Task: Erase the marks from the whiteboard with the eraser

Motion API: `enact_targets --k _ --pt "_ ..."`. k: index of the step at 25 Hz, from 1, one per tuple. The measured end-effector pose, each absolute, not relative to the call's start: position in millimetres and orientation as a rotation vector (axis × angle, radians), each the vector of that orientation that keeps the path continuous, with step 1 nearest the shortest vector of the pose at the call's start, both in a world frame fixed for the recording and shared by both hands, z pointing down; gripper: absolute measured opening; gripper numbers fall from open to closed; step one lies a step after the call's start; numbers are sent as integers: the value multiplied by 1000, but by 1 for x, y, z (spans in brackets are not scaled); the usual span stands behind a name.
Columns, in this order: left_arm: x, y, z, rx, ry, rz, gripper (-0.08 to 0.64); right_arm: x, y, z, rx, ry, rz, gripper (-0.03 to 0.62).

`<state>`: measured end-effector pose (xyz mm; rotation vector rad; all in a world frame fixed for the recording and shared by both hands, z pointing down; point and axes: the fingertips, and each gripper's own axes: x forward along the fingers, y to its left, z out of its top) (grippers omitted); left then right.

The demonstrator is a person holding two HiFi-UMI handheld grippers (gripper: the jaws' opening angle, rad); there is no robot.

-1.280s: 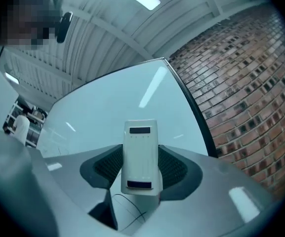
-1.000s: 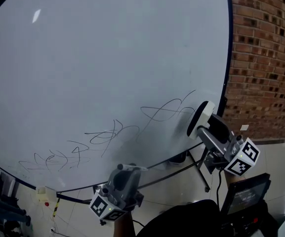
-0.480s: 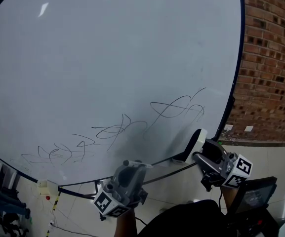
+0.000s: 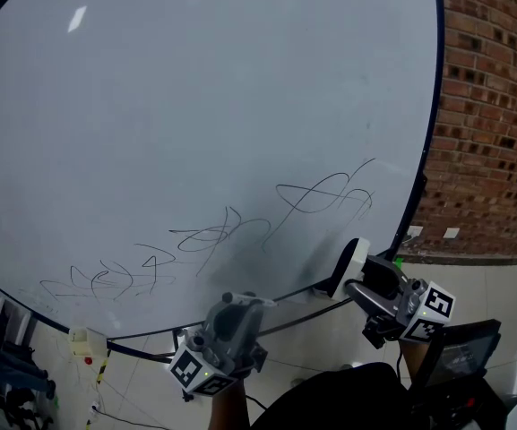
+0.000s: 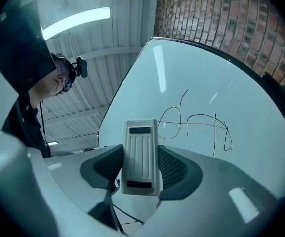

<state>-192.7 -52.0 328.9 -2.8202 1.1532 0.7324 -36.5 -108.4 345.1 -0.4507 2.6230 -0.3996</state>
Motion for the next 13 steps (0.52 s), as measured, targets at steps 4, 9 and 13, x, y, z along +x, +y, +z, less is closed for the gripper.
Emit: enact_targets --k 4,9,13 --pt "-194 -52 329 -2822 1150 738 58 -37 -108 345 -455 2618 -403 227" --pt "-195 -53 328 -2827 1145 739 57 -39 -108 346 -461 2621 -399 227" --pt "-198 -52 332 -2830 1144 723 58 -43 -108 351 -470 2633 -405 227"
